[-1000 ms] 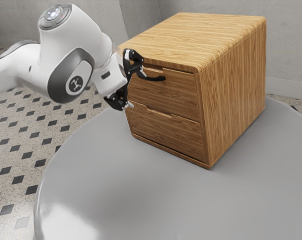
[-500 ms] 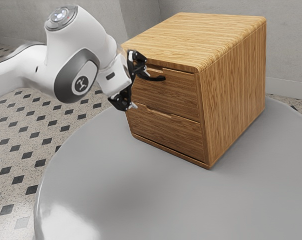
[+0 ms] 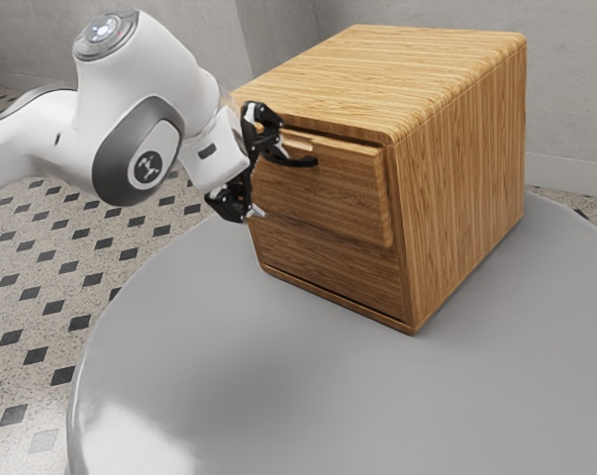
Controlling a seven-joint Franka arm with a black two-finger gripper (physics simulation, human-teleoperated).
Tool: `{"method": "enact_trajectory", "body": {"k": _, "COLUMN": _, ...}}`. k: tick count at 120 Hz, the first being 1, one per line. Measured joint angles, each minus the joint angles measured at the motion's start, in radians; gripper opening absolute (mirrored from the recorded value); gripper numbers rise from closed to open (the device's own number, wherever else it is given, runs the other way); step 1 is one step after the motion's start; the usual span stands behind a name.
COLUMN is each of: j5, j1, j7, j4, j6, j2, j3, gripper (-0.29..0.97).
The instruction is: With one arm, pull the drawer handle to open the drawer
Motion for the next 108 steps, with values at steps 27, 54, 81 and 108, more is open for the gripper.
{"method": "enact_trajectory", "body": {"k": 27, "j5": -0.007, "j1": -0.006, "j7": 0.000, "j4": -0.048, "j6": -0.006, "j2": -0.046, "j3": -0.003, "gripper": 0.66}}
{"method": "enact_trajectory", "body": {"k": 54, "j5": -0.009, "j1": -0.015, "j7": -0.001, "j4": -0.100, "j6": -0.008, "j2": -0.099, "j3": -0.006, "gripper": 0.66}}
{"method": "enact_trajectory", "body": {"k": 81, "j5": -0.009, "j1": -0.014, "j7": -0.002, "j4": -0.132, "j6": -0.009, "j2": -0.131, "j3": -0.002, "gripper": 0.67}}
{"method": "enact_trajectory", "body": {"k": 108, "j5": -0.010, "j1": -0.014, "j7": -0.002, "j4": -0.174, "j6": -0.008, "j2": -0.167, "j3": -0.001, "gripper": 0.68}}
